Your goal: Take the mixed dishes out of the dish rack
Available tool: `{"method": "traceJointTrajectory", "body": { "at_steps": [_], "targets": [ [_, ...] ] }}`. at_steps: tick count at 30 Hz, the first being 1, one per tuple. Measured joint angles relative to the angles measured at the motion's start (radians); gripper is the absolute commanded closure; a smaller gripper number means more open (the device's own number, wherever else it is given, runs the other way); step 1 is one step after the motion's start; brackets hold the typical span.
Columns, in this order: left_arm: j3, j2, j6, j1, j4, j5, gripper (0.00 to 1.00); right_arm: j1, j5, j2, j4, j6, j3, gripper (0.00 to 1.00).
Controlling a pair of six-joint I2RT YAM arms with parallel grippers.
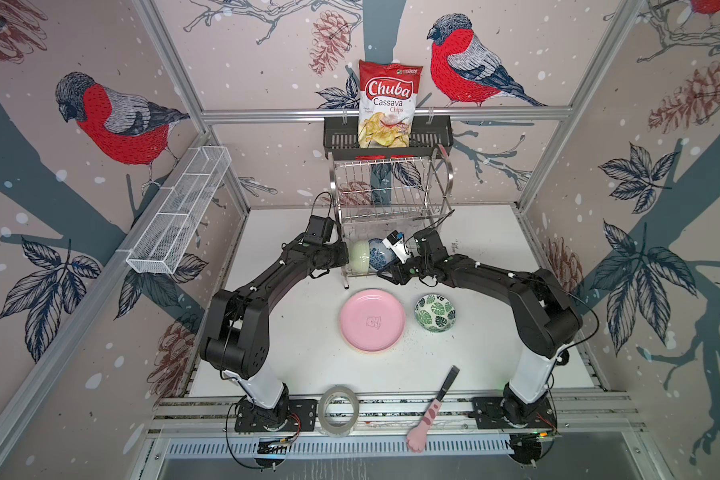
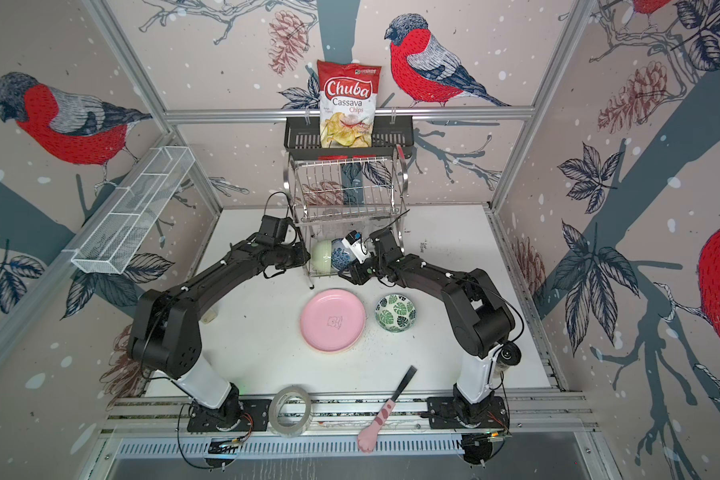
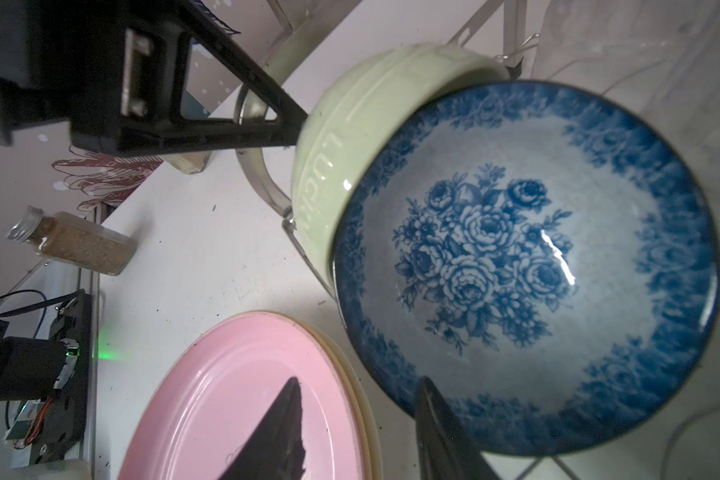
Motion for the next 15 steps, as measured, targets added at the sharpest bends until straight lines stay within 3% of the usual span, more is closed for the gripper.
{"method": "traceJointTrajectory", "body": {
  "at_steps": [11, 15],
  "targets": [
    [0.0, 0.0, 0.002, 0.0, 0.0, 0.003, 0.84, -0.01, -0.025, -0.095, 0.025, 0.013, -0.048, 0.54],
    [0.0, 0.0, 0.002, 0.0, 0.0, 0.003, 0.84, 0.006, 0.014, -0.137, 0.021, 0.016, -0.065, 0.55]
  ]
}}
